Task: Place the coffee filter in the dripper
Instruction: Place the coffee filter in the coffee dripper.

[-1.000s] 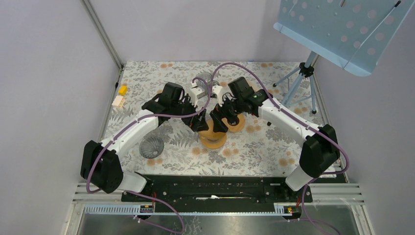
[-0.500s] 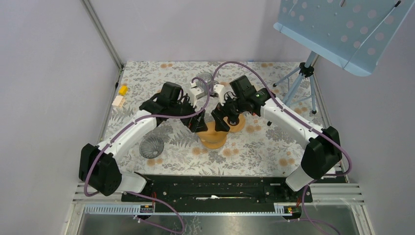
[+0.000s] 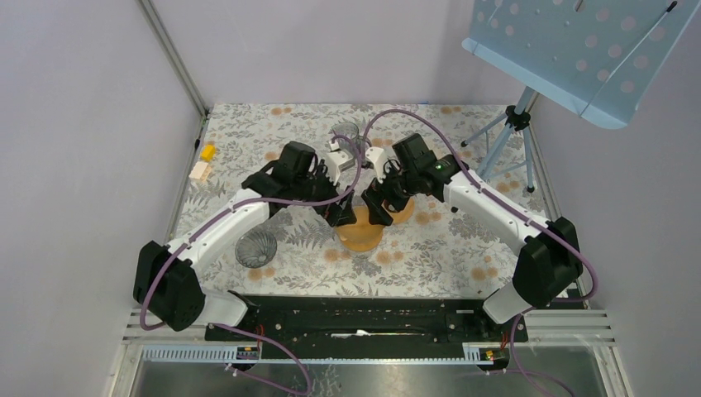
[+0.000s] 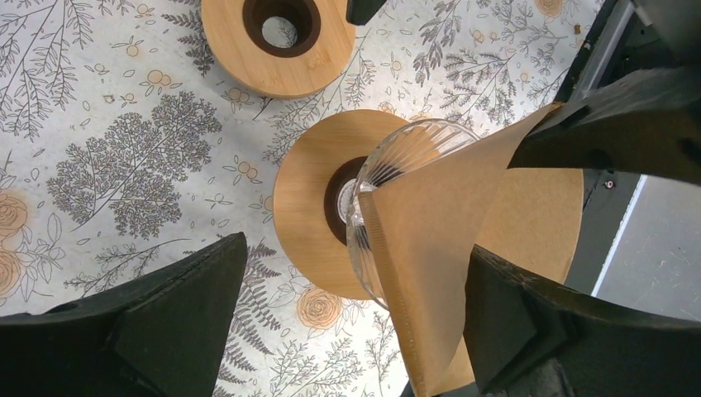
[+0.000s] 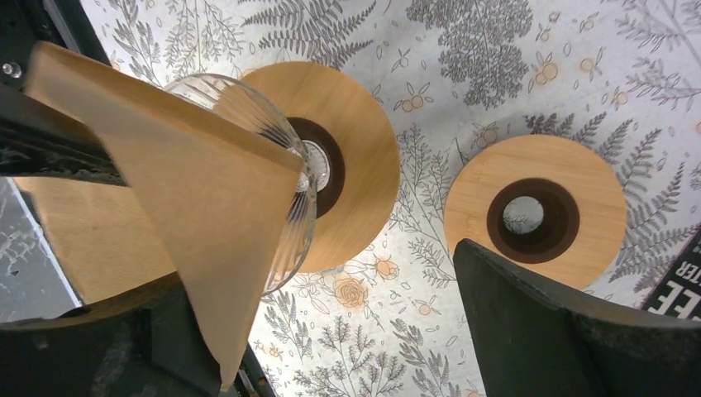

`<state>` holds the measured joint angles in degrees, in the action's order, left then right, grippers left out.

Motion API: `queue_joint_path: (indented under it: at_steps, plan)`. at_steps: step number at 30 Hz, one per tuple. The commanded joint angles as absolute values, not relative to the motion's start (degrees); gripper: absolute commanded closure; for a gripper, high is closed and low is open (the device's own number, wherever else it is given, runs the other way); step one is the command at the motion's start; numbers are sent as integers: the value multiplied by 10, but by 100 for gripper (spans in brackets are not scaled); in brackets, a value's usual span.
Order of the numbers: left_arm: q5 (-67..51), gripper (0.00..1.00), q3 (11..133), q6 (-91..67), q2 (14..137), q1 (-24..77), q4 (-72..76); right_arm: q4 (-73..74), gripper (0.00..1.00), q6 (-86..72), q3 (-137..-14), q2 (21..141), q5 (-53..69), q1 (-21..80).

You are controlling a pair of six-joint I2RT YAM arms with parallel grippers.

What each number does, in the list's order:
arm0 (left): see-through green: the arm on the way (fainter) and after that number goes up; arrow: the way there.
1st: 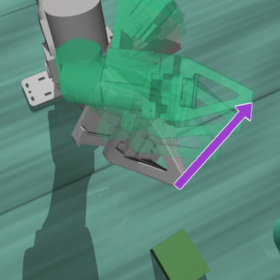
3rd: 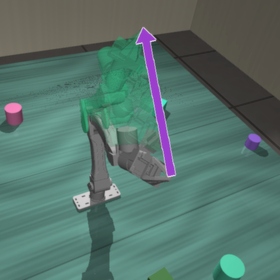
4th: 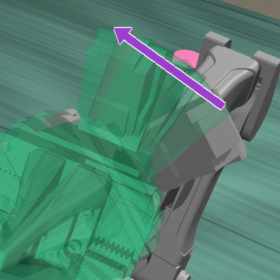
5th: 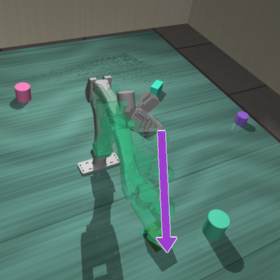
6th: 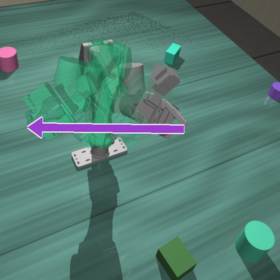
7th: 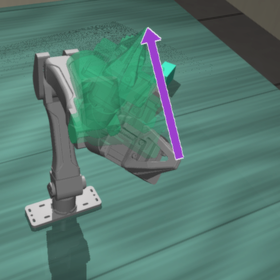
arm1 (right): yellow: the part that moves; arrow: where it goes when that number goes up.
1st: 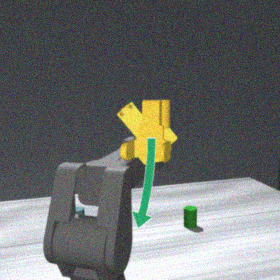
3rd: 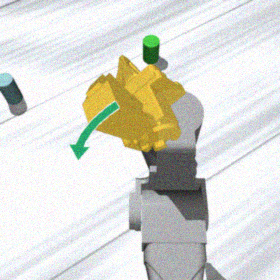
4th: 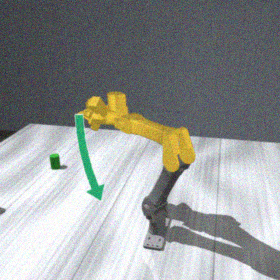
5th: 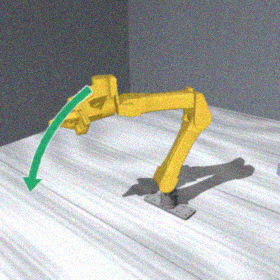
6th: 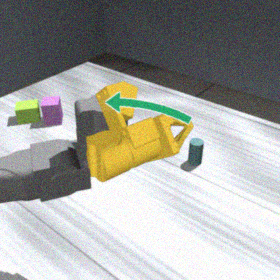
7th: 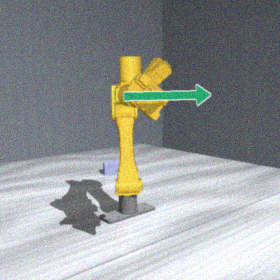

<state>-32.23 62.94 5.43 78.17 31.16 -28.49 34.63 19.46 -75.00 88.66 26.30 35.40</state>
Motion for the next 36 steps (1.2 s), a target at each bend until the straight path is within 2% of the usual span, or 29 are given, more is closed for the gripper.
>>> queue_joint_path:
  at_steps: [1,15,36]
  plan:
    - [-290,1,617,40,786,320,-244,307,0,184,-723,885,251,351]
    - [-240,1,564,13,800,328,-192,231,1,163,-672,910,244,355]
    - [-217,1,562,63,810,330,-213,210,1,189,-642,895,207,364]
